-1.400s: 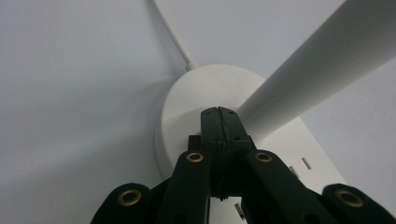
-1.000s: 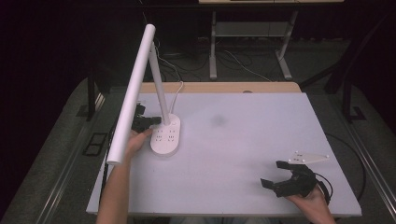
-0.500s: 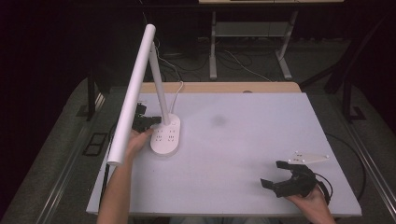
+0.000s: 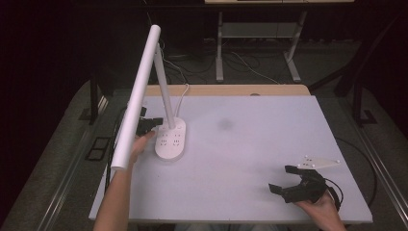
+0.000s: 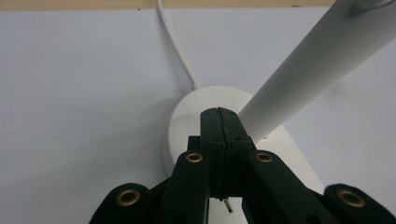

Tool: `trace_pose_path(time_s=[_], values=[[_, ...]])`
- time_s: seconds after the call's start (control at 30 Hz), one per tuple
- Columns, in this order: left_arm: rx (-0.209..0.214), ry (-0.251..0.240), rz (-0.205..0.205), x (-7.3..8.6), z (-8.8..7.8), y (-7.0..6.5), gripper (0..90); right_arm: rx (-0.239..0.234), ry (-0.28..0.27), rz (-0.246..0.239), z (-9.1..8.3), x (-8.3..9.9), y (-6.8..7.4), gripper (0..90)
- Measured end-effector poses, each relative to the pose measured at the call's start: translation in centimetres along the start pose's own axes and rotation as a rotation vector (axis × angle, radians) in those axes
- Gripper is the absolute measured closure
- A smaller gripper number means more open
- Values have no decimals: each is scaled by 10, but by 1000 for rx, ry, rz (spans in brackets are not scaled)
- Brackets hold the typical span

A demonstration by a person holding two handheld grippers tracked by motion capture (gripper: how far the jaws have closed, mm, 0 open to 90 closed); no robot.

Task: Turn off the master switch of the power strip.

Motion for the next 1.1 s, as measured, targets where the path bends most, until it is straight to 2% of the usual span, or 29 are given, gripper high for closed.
trace_pose_path(time_s=[0.03,0.07,0.17,0.4,0.47,0.7,0.83,0.9,1.0,1.1], values=[[-6,-2,9,-1,-3,1,898,0,0,2,0,0,0,3],[-9,-7,-10,-2,-6,0,899,-1,0,2,0,0,0,3],[-4,-24,-13,-5,-14,0,898,1,-1,4,-1,0,0,3],[-16,-43,-7,-9,-35,0,897,1,-8,4,-1,-1,-1,3],[-6,-51,10,-9,-40,-1,897,1,-8,5,-1,-1,-2,3],[12,-66,18,-4,-55,-10,845,-1,-12,1,-1,-1,-1,3],[17,-75,26,2,-61,-14,727,4,-17,11,-3,-2,-2,3],[33,-83,28,6,-64,-17,665,6,-21,13,-4,-2,-3,3],[61,-91,42,10,-70,-23,535,5,-20,17,-5,-2,-3,3],[82,-120,48,14,-76,-30,398,5,-20,11,-4,-2,-2,3]])
Point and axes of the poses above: each handheld gripper's, and its own axes: z roughly forward along the jaws, x roughly out of its underside, y roughly to its left, the point moved 8 cm from there along z, roughly forward along the jaws, and after that the axes turned 1 degree about -z, right-handed, at the moved point
